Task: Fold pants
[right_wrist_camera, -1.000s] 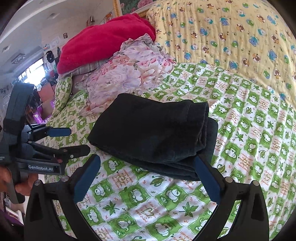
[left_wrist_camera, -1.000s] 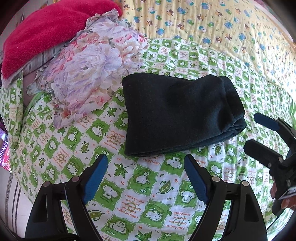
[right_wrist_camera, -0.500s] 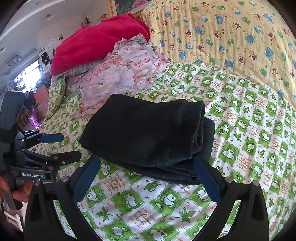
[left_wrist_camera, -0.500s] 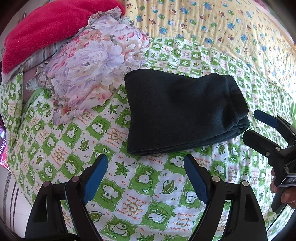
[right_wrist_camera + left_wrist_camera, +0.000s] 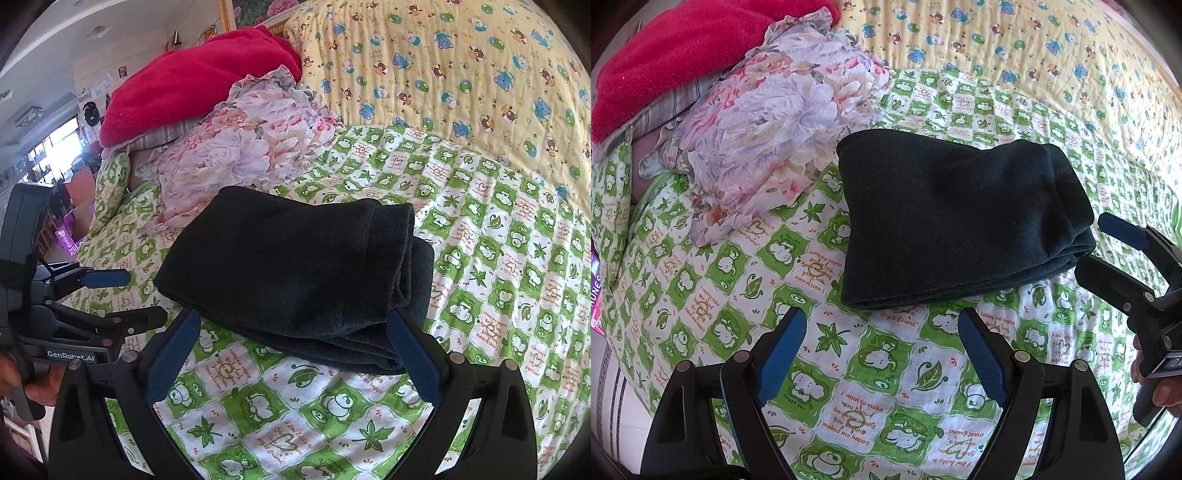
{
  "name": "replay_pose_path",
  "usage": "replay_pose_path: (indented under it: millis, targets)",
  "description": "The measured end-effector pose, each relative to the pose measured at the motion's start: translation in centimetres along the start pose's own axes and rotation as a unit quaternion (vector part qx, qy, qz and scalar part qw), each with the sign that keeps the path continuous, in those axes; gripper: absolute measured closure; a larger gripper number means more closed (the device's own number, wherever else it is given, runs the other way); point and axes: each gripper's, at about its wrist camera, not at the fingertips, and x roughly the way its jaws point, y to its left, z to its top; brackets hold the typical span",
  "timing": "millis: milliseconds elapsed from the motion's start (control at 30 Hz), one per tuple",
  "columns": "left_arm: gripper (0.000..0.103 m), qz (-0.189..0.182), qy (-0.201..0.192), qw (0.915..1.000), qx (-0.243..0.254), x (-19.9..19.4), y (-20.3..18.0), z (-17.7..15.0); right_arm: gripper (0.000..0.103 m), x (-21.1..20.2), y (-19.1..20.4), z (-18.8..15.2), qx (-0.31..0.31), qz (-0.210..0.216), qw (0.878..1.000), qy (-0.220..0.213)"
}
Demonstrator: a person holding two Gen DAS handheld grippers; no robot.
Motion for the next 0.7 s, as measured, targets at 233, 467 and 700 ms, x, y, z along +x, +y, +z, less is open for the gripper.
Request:
replay_pose_path:
  millis: [233,467,700]
  targets:
    - [0.018,-0.002,0.0,1.0,0.003,0.26,-0.04,0.25,0.002,0.22,-0.16,0.14,0.0,-0.005,1.0,0.0]
    - [0.018,-0.001,0.002,1.0,0.0,0.56,0.04,0.51,0.002,0.21,-0.28,0.25,0.0,-0.005,1.0,-0.002]
    - [0.018,-0.002,-0.001,1.0,-0.002,0.53,-0.07,0.7,0.002,0.05,-0.41,0.36,0.001,-0.001,1.0,-0.006]
